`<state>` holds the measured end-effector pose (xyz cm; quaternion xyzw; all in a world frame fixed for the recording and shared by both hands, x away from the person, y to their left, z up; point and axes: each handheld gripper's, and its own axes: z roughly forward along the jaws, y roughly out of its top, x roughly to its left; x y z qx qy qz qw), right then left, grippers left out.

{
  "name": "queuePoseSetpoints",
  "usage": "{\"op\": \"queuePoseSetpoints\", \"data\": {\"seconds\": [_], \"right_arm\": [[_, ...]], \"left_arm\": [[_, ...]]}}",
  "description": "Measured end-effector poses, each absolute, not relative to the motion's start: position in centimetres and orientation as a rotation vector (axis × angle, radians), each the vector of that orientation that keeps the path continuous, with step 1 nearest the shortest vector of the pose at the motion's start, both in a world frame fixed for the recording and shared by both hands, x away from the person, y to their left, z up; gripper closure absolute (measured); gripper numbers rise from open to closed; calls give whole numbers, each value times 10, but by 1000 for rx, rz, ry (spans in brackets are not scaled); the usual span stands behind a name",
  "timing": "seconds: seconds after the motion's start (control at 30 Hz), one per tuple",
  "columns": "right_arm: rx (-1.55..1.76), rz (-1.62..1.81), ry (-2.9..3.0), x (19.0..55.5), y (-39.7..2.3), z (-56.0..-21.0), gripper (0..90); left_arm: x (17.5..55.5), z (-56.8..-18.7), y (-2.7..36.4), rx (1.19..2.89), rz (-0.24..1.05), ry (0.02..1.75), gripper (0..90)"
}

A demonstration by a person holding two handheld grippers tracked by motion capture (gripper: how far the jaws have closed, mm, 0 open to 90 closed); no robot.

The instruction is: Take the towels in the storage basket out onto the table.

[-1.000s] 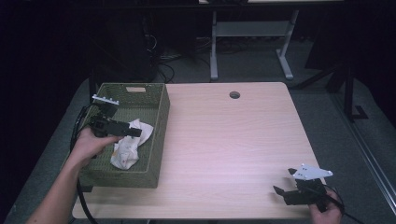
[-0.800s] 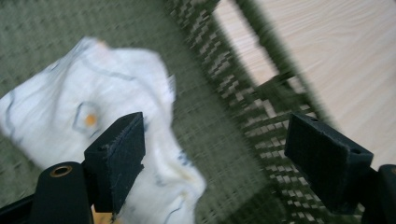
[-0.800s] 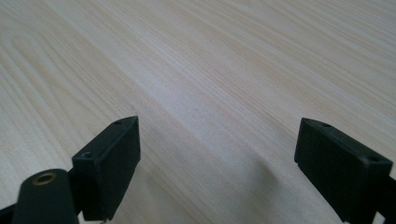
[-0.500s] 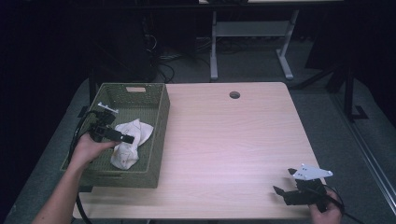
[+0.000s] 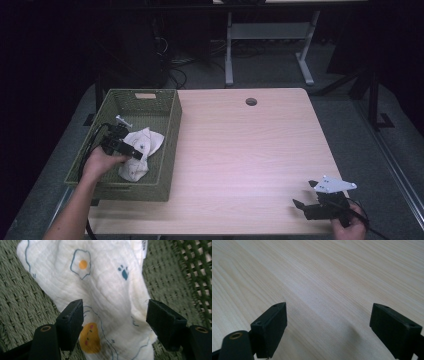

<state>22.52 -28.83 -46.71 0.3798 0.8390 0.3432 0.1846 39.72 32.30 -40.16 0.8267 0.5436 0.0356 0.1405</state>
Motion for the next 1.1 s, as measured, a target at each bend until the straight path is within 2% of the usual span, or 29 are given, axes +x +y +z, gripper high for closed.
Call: {"op": "queuePoseSetpoints", "data": {"seconds": [0.3, 0.47, 0.57, 0.7, 0.97, 1.1], "right_arm": [[1076, 970, 2363, 225, -289, -467, 140], [1072, 975, 2360, 225, -289, -467, 140], [1077, 975, 2359, 224, -289, -466, 140], [1070, 975, 2357, 225, -289, -466, 140], [1071, 975, 2357, 224, -289, -466, 140], [1088, 981, 2355, 224, -289, -466, 140]], "left_arm": [[401, -410, 317, 2442, 87, 1595, 341], [401, -417, 315, 2467, 59, 1606, 424], [402, -419, 315, 2460, 35, 1632, 444], [401, -419, 318, 2440, 28, 1645, 582], [401, -416, 324, 2407, -18, 1664, 717], [401, -414, 326, 2401, -18, 1661, 740]]}}
